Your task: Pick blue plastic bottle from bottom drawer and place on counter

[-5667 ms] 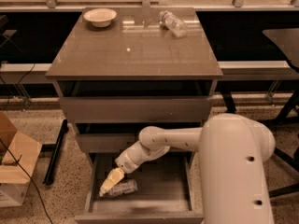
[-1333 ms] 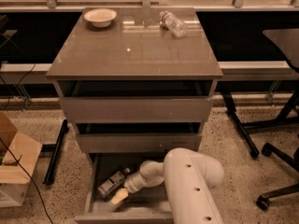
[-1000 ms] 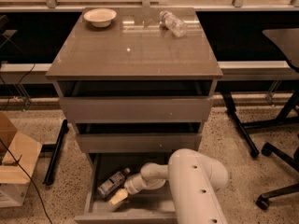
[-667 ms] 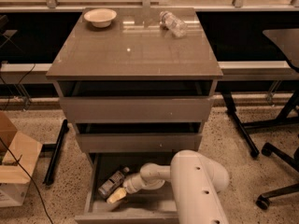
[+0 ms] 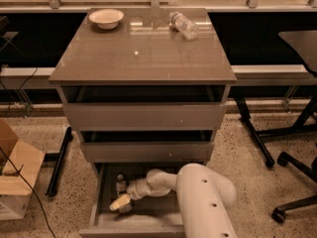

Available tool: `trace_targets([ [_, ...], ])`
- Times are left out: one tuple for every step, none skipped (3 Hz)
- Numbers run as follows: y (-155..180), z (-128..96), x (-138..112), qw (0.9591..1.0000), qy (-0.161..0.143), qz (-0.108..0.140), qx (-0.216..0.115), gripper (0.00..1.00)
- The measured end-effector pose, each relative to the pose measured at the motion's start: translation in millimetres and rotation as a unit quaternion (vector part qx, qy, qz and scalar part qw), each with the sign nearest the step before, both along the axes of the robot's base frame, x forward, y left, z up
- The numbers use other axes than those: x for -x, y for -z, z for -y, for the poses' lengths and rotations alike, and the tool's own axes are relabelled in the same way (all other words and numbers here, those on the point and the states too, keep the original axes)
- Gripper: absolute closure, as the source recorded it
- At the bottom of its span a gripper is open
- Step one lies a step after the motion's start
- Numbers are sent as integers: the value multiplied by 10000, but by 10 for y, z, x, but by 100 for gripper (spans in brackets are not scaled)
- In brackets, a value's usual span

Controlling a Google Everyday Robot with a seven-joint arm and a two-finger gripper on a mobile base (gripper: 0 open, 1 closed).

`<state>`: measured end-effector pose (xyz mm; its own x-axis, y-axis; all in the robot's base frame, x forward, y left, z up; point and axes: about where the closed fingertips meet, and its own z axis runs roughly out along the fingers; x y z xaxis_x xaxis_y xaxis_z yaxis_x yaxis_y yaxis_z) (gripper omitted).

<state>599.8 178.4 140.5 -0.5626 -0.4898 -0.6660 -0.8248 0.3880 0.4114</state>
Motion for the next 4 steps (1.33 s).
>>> trace_targets([
  [-22,-119,-107,9999,-69,46,-59,2],
  [104,-183,-68,9996,-99,-175,202,24],
  [103,-199,-47,9992,-115,-232,290,48],
  [138,-193,20,9983,-140,-358,441,71],
])
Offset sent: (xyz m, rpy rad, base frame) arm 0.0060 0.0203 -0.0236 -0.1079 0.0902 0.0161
